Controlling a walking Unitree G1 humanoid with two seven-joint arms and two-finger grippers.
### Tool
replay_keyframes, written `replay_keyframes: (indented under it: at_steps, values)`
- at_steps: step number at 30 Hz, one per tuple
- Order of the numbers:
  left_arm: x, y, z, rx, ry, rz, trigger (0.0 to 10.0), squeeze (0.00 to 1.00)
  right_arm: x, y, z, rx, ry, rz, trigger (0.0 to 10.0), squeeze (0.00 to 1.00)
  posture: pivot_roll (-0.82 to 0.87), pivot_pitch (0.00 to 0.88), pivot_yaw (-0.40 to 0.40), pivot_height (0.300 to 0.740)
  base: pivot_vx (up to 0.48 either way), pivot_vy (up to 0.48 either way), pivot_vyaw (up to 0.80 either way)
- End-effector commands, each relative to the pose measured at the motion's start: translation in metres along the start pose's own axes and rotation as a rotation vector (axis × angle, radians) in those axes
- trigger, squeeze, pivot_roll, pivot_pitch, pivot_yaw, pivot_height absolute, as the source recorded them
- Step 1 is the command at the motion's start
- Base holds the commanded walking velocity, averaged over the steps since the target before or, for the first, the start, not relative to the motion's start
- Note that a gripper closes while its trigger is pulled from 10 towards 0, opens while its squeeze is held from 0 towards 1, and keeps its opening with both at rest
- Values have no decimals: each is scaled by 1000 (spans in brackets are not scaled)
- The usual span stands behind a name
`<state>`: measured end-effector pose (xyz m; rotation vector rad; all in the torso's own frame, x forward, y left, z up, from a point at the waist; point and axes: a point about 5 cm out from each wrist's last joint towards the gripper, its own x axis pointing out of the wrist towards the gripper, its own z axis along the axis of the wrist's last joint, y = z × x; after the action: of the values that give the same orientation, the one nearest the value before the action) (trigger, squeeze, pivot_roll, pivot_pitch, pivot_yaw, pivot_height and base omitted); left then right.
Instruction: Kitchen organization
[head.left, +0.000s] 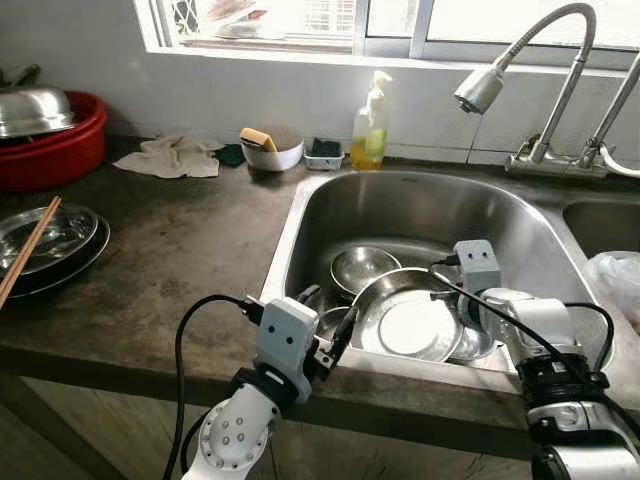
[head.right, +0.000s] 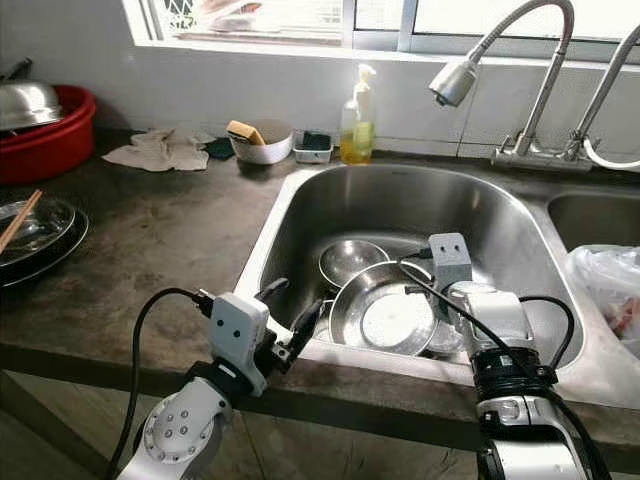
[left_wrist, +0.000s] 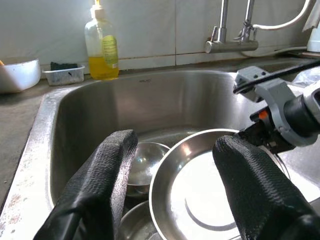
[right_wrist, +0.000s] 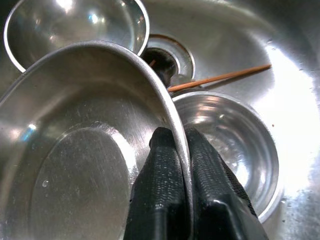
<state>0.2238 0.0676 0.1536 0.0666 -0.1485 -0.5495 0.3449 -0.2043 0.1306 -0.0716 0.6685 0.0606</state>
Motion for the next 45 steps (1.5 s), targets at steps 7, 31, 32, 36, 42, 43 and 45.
replay_keyframes:
  at_steps: [7, 31, 32, 36, 42, 43, 45]
  values:
    - [-1, -2, 4, -3, -2, 0, 10000, 0, -2, -1, 5, 25, -34, 9, 10000, 1000, 43, 76, -51, 740, 0, 0, 0]
    - [9, 10, 4, 22, -18, 26, 10000, 0, -86, 32, 45, 37, -754, -57, 10000, 0, 10, 16, -30, 740, 0, 0, 0]
    - [9, 11, 3, 22, -17, 28, 10000, 0, -89, 36, 42, 56, -771, -30, 10000, 0, 5, 13, -33, 740, 0, 0, 0]
    - [9, 11, 2, 20, -13, 32, 10000, 0, -95, 47, 25, 93, -793, 10, 10000, 0, 2, 9, -29, 740, 0, 0, 0]
    - [8, 9, -2, 9, 0, 36, 10000, 0, -96, 62, 6, 145, -798, 40, 10000, 0, 8, 0, -29, 740, 0, 0, 0]
    - [8, 9, -2, 9, 0, 36, 10000, 0, -96, 62, 6, 145, -798, 40, 10000, 0, 8, 0, -29, 740, 0, 0, 0]
    - [8, 10, -2, 9, 0, 36, 10000, 0, -97, 62, 5, 147, -802, 41, 10000, 0, 8, 0, -29, 740, 0, 0, 0]
